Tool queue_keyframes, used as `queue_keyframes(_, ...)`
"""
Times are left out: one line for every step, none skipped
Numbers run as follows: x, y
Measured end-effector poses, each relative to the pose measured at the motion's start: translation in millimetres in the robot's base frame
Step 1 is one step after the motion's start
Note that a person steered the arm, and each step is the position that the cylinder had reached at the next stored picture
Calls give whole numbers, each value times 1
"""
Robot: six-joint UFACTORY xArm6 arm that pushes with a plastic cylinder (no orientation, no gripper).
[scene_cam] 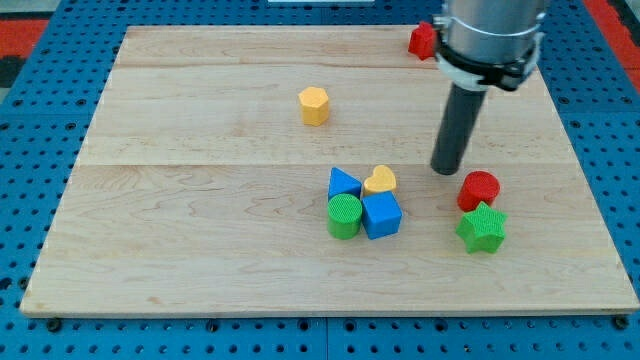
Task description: Move the red circle below the red star
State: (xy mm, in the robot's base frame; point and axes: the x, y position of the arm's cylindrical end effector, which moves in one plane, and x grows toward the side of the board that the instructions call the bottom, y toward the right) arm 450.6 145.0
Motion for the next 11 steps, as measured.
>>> queue_keyframes(-2, 0)
queue_keyframes(-2, 0)
queue_keyframes(-2, -5)
queue_keyframes(-2, 9)
queue_keyframes(-29, 58)
queue_keyframes(4, 97)
queue_keyframes(65, 71)
queue_keyframes(58, 12)
queue_keyframes(11, -28)
queue_keyframes(-28, -30)
queue_keyframes(-20, -36)
